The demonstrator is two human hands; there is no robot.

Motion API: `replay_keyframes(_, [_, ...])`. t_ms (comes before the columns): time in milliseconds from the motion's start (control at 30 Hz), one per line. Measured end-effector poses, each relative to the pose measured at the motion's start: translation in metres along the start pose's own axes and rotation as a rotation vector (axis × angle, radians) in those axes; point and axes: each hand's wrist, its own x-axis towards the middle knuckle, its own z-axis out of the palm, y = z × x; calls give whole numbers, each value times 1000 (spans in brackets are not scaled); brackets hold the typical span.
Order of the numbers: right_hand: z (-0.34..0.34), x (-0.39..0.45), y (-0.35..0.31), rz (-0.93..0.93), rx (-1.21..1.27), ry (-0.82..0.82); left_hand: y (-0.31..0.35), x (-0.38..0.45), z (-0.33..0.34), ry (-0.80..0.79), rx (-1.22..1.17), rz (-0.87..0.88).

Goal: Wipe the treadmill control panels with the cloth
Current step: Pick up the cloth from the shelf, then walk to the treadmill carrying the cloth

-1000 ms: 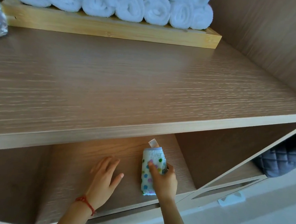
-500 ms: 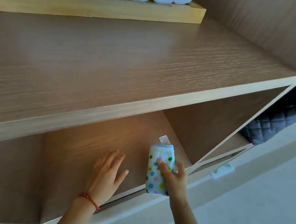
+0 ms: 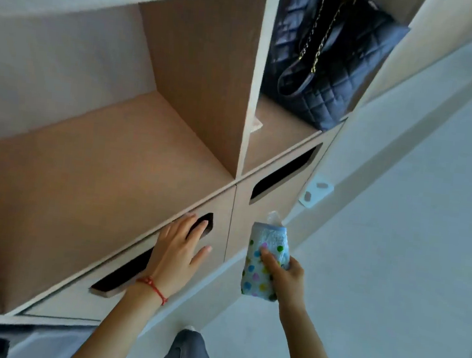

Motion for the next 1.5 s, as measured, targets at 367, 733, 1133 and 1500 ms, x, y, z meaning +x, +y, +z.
replay_keyframes(367, [-223, -42, 77, 137, 233, 315, 192, -8, 101, -227, 14, 323])
replay_keyframes(733, [-358, -50, 104, 189, 426, 610, 338, 51, 178, -342, 39, 683])
replay_keyframes(1133, [-477, 90, 26, 202, 510, 747, 465, 236, 249, -386, 48, 842])
replay_keyframes(1500, [-611, 217, -49, 160, 523, 781, 601, 376, 303, -357, 38, 874])
